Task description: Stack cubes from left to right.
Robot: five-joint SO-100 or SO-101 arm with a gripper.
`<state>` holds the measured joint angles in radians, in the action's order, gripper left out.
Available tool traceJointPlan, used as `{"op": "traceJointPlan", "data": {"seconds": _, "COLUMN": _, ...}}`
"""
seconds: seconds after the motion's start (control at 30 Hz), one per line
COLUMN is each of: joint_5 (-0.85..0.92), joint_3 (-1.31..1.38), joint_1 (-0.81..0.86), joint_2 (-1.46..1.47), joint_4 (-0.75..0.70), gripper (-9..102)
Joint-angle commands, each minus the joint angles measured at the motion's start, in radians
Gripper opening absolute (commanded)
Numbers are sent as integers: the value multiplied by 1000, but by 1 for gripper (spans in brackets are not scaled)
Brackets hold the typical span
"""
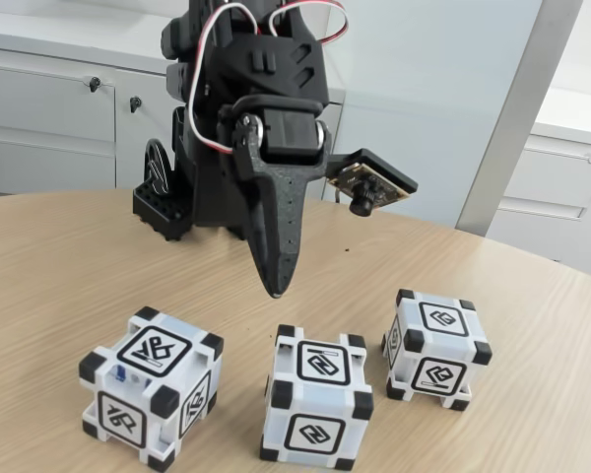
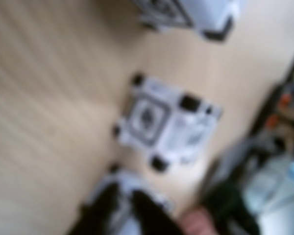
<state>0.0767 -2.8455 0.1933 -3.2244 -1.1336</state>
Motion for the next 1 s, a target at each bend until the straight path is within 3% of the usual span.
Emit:
{"op": "traceJointPlan", "data": {"seconds": 0.0, "joint_5": -84, "joint_3": 6, "joint_1": 9, "joint_2": -61, "joint_4": 21, "gripper": 0}}
{"op": "traceJointPlan", "data": {"seconds": 0.8, "joint_5": -115, "joint_3": 6, "joint_1": 9, "joint_2": -61, "joint_4": 25, "gripper": 0}}
{"op": "traceJointPlan", "data": {"seconds": 0.97, "joint_5": -6, "joint_3": 11, "joint_1": 9, "joint_2": -61, "joint_4": 25, "gripper": 0}}
